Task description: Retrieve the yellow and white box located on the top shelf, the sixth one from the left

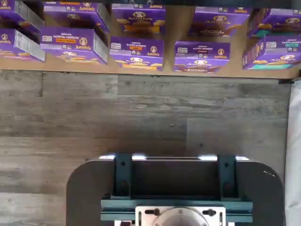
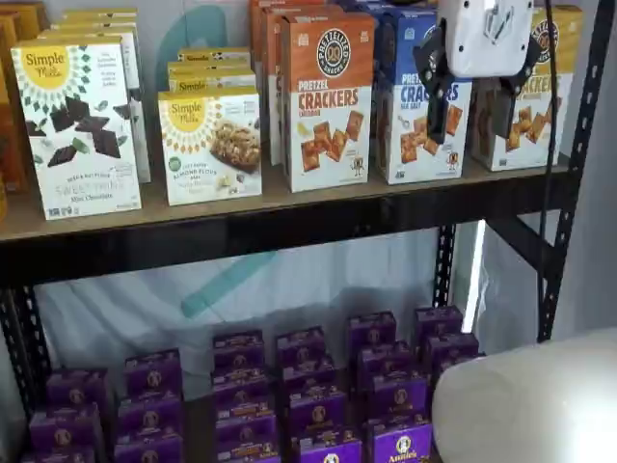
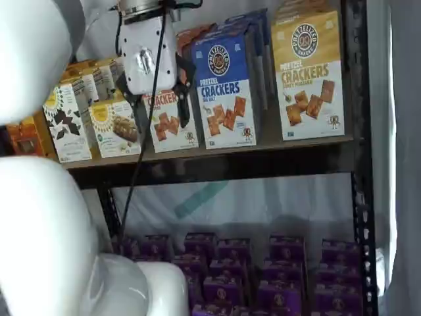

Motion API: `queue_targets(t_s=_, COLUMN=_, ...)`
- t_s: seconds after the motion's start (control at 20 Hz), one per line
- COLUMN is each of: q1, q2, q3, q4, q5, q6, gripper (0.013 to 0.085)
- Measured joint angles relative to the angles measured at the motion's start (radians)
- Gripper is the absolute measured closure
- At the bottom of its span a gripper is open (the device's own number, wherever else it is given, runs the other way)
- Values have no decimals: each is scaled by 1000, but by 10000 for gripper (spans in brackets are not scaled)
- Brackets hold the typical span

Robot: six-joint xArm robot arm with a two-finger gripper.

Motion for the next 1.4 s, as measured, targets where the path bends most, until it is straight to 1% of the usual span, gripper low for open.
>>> queue_targets(t_s=0.05, q1=-8, q2=4, q3=-3, q4=9, q5=7, q6=-4, gripper=130)
queue_targets(t_s=0.1, q1=-29, q2=13, q3=-10, q4=32, q5=22, q6=-13, gripper=130)
queue_targets(t_s=0.15, q1=-36, q2=15, q3=-11, q4=40, q5=25, q6=-17, gripper=130)
queue_targets(t_s=0.3, q1=-41, q2=17, q3=-11, q4=45, q5=23, q6=-21, gripper=130)
queue_targets(t_s=0.4, q1=-31, q2=16, q3=-8, q4=30, q5=13, q6=-18, gripper=130)
queue_targets(t_s=0.45, q1=-23, q2=14, q3=-4, q4=16, q5=3, q6=-17, gripper=130)
queue_targets(t_s=0.55, q1=-3, q2=7, q3=6, q4=-27, q5=-27, q6=-15, gripper=130)
queue_targets(t_s=0.6, q1=-1, q2=5, q3=12, q4=-54, q5=-50, q6=-22, gripper=130)
queue_targets(t_s=0.65, q1=-10, q2=6, q3=16, q4=-68, q5=-66, q6=-35, gripper=130)
queue_targets(t_s=0.7, q1=-25, q2=7, q3=19, q4=-78, q5=-84, q6=-52, gripper=130)
queue_targets(t_s=0.8, q1=-77, q2=12, q3=25, q4=-92, q5=-130, q6=-103, gripper=130)
queue_targets(t_s=0.9, q1=-143, q2=26, q3=25, q4=-98, q5=-174, q6=-167, gripper=130)
queue_targets(t_s=0.95, q1=-170, q2=34, q3=23, q4=-97, q5=-189, q6=-193, gripper=130)
queue_targets(t_s=1.0, q1=-209, q2=46, q3=19, q4=-94, q5=-210, q6=-228, gripper=130)
queue_targets(t_s=1.1, q1=-270, q2=70, q3=8, q4=-85, q5=-242, q6=-286, gripper=130)
queue_targets(t_s=1.2, q1=-310, q2=89, q3=-2, q4=-78, q5=-263, q6=-322, gripper=130)
queue_targets(t_s=1.4, q1=-364, q2=122, q3=-19, q4=-72, q5=-300, q6=-374, gripper=130)
